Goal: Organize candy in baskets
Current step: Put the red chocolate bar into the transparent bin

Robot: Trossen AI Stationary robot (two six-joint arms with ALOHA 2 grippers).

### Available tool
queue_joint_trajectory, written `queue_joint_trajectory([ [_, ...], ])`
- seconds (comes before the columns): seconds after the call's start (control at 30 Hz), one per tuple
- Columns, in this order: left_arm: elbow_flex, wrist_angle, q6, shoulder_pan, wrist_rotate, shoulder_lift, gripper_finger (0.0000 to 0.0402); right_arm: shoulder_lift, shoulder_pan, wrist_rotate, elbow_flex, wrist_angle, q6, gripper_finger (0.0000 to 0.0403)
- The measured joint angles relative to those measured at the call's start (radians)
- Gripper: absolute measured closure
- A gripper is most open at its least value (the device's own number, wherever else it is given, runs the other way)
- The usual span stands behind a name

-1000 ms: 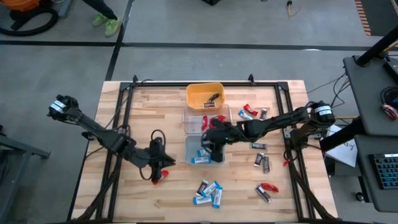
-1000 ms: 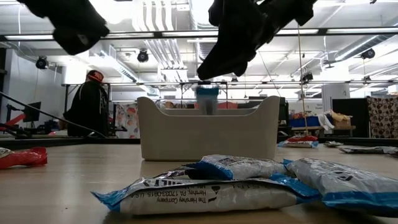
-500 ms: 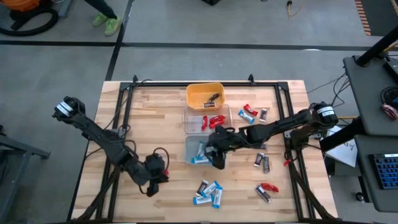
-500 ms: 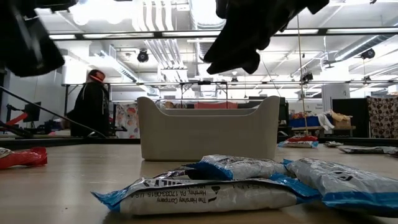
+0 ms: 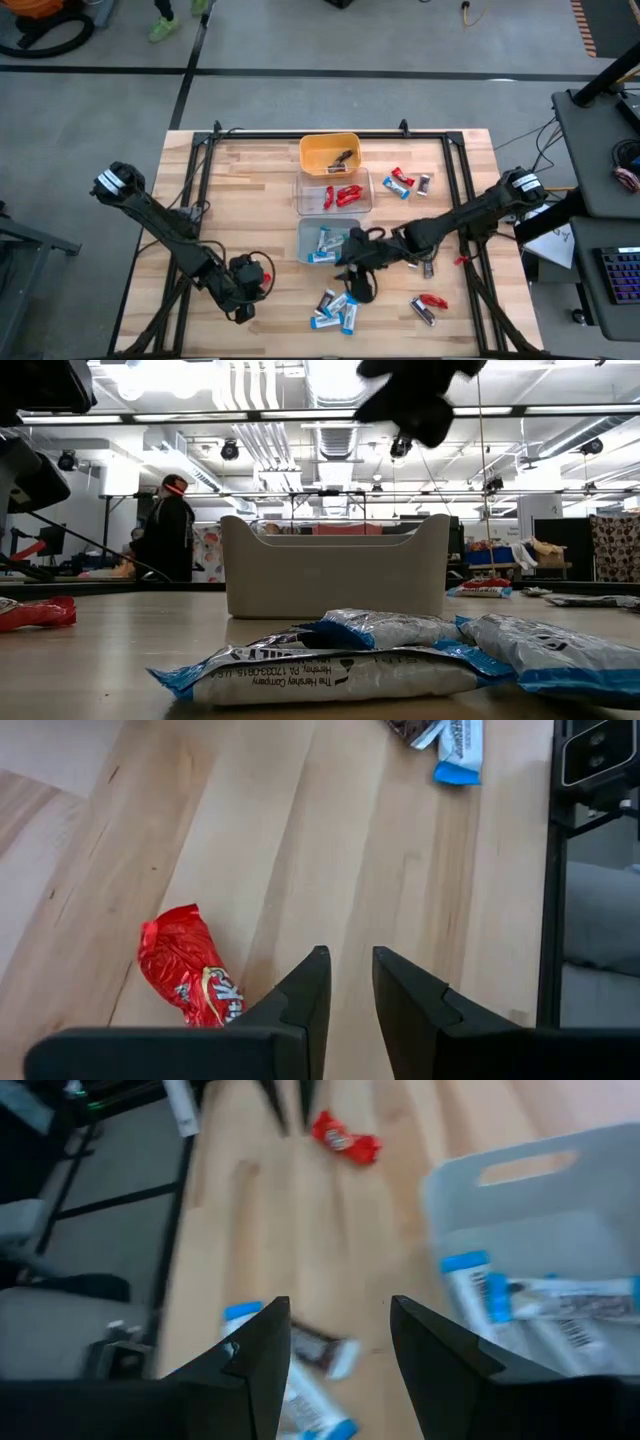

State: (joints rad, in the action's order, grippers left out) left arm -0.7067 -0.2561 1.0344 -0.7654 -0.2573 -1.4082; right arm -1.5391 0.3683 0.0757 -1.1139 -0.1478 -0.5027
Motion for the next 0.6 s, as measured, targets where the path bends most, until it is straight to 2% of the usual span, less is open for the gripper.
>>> queue_joint_trajectory([
  [0.3, 0.000, -0.033, 0.001, 0.000, 0.006, 0.000, 0.0320, 0.000, 0.085, 0.004, -0.096, -0.197, -0.142, 0.0239],
  [0.6, 0.000, -0.077, 0.005, 0.000, 0.006, -0.001, 0.0293, 0.000, 0.077, 0.004, -0.107, -0.475, -0.265, 0.0239],
])
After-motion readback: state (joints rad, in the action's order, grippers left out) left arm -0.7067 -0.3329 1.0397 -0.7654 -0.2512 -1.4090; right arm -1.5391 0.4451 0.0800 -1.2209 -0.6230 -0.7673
